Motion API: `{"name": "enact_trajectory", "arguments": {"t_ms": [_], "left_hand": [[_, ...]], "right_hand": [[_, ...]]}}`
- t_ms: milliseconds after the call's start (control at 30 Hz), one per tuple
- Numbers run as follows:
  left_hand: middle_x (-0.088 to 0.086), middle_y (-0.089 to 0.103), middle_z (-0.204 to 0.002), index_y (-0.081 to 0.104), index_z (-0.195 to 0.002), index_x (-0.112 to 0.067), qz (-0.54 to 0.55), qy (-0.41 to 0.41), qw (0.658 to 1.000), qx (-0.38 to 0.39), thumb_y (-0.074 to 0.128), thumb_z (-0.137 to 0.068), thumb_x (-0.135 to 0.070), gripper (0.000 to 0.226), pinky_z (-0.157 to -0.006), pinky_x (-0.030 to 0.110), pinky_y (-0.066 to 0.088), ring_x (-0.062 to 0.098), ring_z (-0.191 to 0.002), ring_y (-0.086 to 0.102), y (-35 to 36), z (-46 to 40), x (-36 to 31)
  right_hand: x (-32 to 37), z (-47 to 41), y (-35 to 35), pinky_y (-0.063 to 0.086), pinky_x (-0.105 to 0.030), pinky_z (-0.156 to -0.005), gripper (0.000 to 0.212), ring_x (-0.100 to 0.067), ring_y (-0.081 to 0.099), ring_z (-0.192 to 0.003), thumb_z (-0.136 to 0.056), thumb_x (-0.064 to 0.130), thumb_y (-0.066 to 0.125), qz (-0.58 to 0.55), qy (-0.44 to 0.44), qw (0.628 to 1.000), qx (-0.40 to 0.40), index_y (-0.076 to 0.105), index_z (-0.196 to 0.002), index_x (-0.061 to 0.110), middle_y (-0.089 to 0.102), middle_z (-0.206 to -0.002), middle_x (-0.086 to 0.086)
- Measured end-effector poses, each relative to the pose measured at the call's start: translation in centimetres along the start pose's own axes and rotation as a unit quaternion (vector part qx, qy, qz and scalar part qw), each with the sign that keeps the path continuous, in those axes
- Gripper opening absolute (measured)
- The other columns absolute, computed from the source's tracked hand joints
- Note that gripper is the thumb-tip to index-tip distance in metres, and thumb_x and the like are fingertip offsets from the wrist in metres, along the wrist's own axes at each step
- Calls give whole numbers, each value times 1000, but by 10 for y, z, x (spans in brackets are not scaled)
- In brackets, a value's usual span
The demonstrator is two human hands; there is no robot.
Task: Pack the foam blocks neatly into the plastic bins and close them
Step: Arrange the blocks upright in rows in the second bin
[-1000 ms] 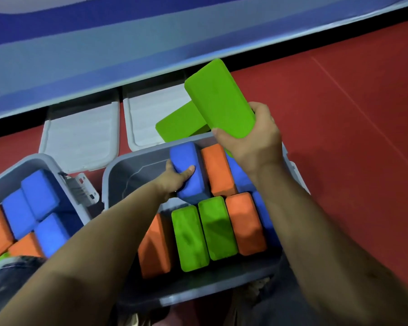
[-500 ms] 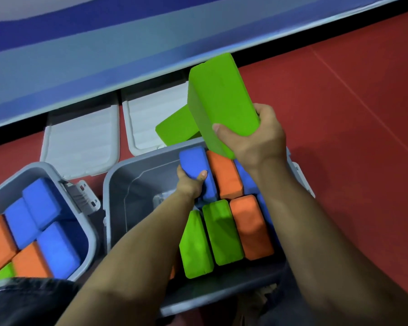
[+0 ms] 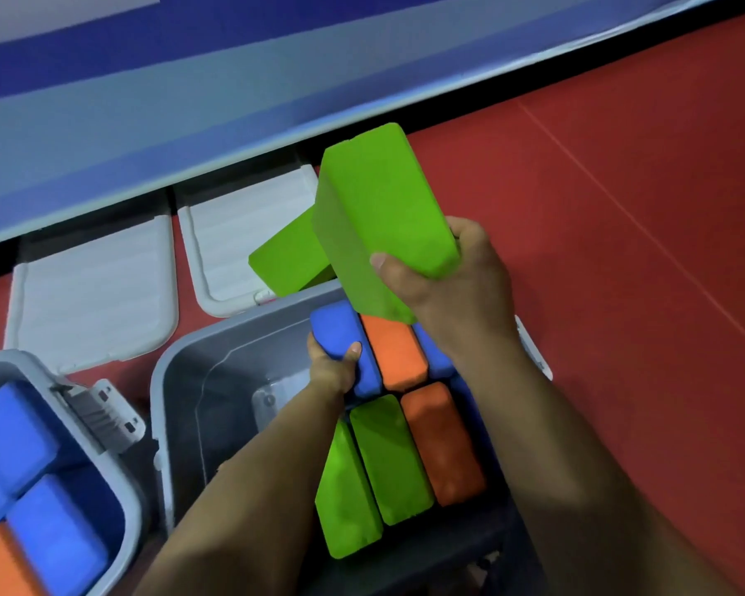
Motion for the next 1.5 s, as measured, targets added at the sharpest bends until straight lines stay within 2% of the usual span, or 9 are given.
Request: {"name": "enact_trajectory", "arguments": {"t_ms": [233,333,433,567,733,900,1067,1167,1500], "left_hand": [[5,47,-135,13,-151,-14,38,-11,997,69,65,-90,-20,80,-105,38,38,28,-124,48,-12,-2,7],[8,62,-119,44,-133,-16,41,-104,988,108,56,-96,-28,41,-95,38,43,26,-110,58,-49,8,8],[-5,66,-88,58,-97,-22,30,-170,969,174,41,-101,-37,24,-76,31,36,13,-81,60,-109,34,-10],[-1,64,-73,50,-80,-21,153,-108,979,77,36,-101,-29,27,-62,26,32,11,-62,63,-196,66,-48],[3,57,-93,51,-87,-21,243,-102,961,82,30,-100,-50,37,-87,37,39,17,-83,57,-219,117,-54],[7,54,-110,54,-111,-20,250,-80,953,149,35,-92,-64,52,-82,47,47,29,-108,53,-198,130,-61],[6,55,-114,52,-120,-23,170,-47,970,166,55,-82,-66,58,-84,56,51,34,-115,54,-197,125,-59],[13,54,-134,43,-138,-13,157,-34,966,203,76,-68,-58,90,-73,53,57,37,-119,54,-193,116,-45],[3,62,-110,54,-124,-18,118,-3,977,176,50,-99,-31,28,-74,45,56,19,-88,62,-173,103,-20]], "right_hand": [[9,0,-7,43,-10,-54,49,8,54,-60,-66,32,82,-24,4,1000,19,56,-107,21,62,-76,14],[21,3,2,40,-6,-51,45,11,54,-55,-68,26,83,-74,5,997,14,54,-102,20,60,-75,16],[34,10,12,44,-9,-60,42,4,55,-64,-69,38,81,-54,5,998,29,57,-98,21,60,-77,16],[41,30,31,57,-39,-77,45,-14,65,-85,-63,59,71,-40,66,992,101,58,-84,21,67,-88,5],[35,65,65,59,-40,-68,39,-15,67,-88,-71,53,72,11,69,980,189,62,-90,21,70,-95,4],[29,85,83,42,-23,-75,55,-22,61,-101,-74,45,75,120,-24,977,173,56,-109,9,65,-108,-7],[15,101,98,47,-35,-91,71,-28,58,-110,-69,50,75,152,-45,971,180,46,-116,5,59,-116,-16],[9,108,101,45,-38,-91,70,-33,54,-110,-71,45,75,205,-69,956,200,43,-114,1,53,-118,-22],[-42,105,121,46,-35,-84,60,-32,56,-109,-78,37,74,238,-16,930,281,44,-115,-1,55,-120,-21]]}}
Point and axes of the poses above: each hand's wrist, its own z-axis away from the middle knuckle, its own y-axis out of the palm, x = y × z, the point moved 1 cm from there along -z, towards the middle knuckle
